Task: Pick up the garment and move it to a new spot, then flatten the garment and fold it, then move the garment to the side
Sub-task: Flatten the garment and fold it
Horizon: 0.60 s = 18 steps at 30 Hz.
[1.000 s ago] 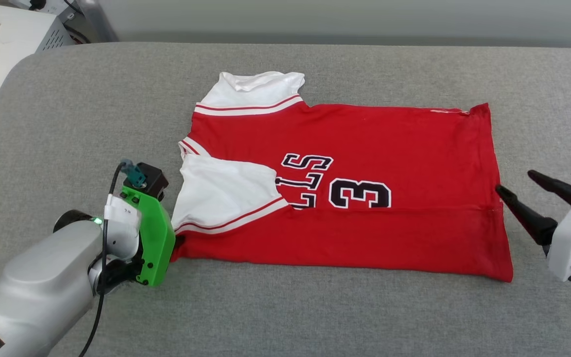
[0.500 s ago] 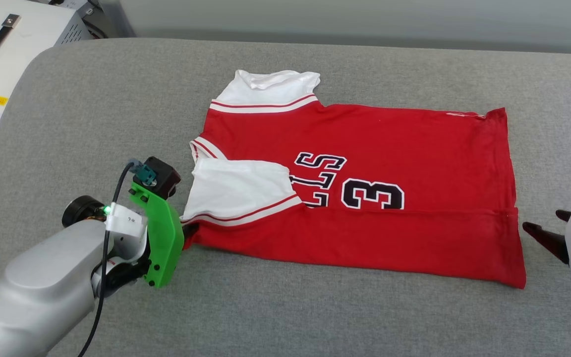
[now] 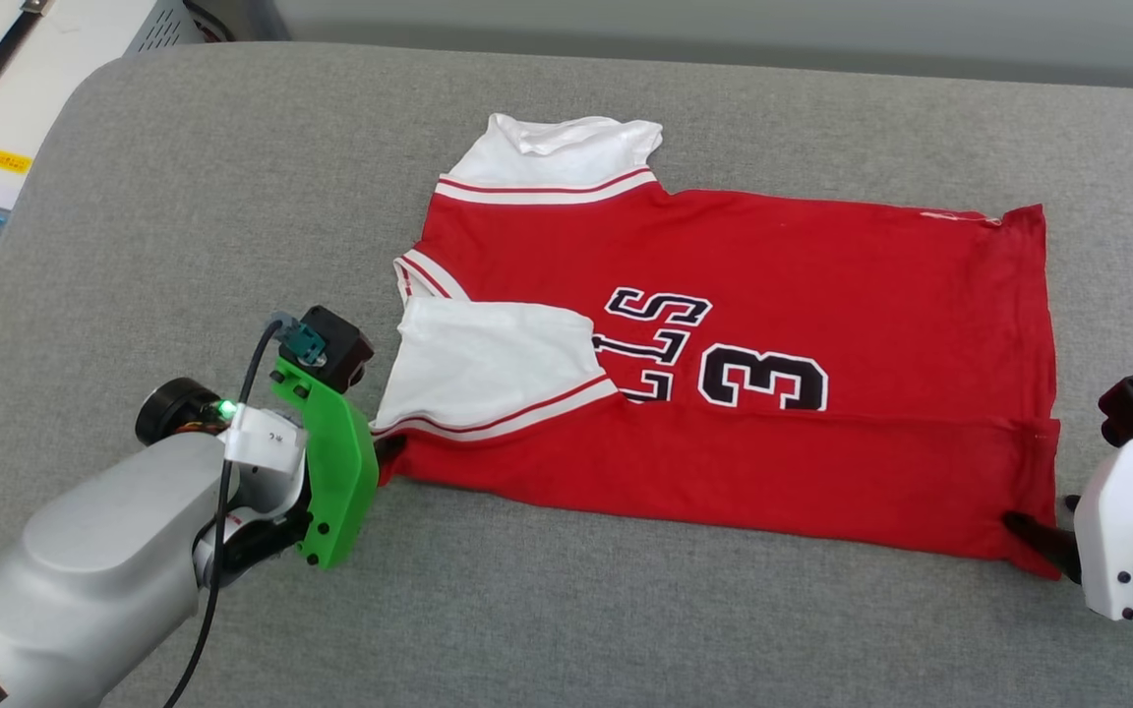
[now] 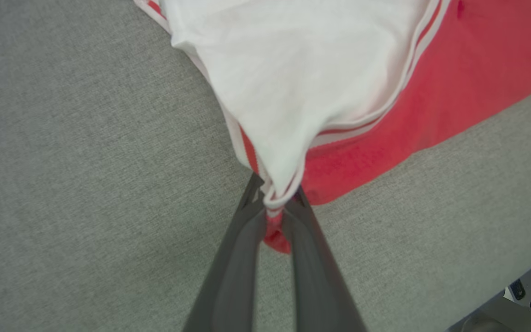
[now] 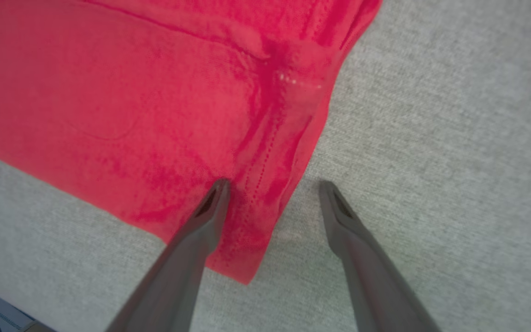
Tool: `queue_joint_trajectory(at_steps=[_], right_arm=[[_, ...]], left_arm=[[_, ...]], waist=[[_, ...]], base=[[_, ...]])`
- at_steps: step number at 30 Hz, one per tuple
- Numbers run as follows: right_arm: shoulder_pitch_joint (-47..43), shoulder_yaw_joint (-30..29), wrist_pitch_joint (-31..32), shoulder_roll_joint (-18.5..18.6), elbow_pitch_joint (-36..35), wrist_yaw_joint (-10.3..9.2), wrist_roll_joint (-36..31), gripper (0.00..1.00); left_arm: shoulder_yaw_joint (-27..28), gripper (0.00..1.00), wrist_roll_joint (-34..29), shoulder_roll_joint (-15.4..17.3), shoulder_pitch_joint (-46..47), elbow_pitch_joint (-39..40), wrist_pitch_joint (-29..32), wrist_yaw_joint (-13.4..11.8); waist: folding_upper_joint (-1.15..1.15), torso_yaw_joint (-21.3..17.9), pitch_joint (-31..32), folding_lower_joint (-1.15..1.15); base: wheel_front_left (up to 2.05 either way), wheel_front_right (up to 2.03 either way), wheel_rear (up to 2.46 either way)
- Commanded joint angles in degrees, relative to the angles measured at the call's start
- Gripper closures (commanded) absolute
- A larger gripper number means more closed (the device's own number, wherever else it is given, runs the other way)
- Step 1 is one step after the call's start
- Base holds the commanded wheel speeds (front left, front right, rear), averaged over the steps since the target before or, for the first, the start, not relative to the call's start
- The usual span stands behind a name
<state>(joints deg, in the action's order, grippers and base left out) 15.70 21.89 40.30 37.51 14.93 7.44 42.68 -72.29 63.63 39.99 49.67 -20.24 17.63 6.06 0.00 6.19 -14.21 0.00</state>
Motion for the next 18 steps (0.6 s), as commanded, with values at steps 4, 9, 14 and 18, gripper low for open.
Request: queue_joint_trajectory(at_steps=[4,9,14,18], right_arm=[[-2.60,2.30,-2.07,-2.36,1.80,0.05,1.59,1.00],[-1.89,1.75,-5.91,-1.18,0.10,0.05,2.04,1.00],[-3.02,0.66,-7.93,0.38,-3.47,0.05,3.01,1.00],[-5.58,-0.97,-8.24,1.97,-7.27,0.05,3.98,1.00]], left_arm=[[-0.11,1.00,0.76,0.03,-1.30,-1.03,-0.92,-0.09],[-0.20,1.00,1.67,0.21,-3.59,-1.70,-1.59,0.17],[-0.07,1.00,2.15,1.46,-4.74,-0.15,-2.48,0.29],[-0.09,1.00,2.04,3.40,-5.60,2.97,-2.66,-0.21]], waist=[[0.00,-0.52,0.92,0.00],[0.00,-1.10,3.73,0.00],[0.00,-1.17,6.45,0.00],[0.00,-0.92,8.17,0.00]], base=[[0.00,0.00,0.00],[0.00,0.00,0.00],[0.00,0.00,0.00],[0.00,0.00,0.00]])
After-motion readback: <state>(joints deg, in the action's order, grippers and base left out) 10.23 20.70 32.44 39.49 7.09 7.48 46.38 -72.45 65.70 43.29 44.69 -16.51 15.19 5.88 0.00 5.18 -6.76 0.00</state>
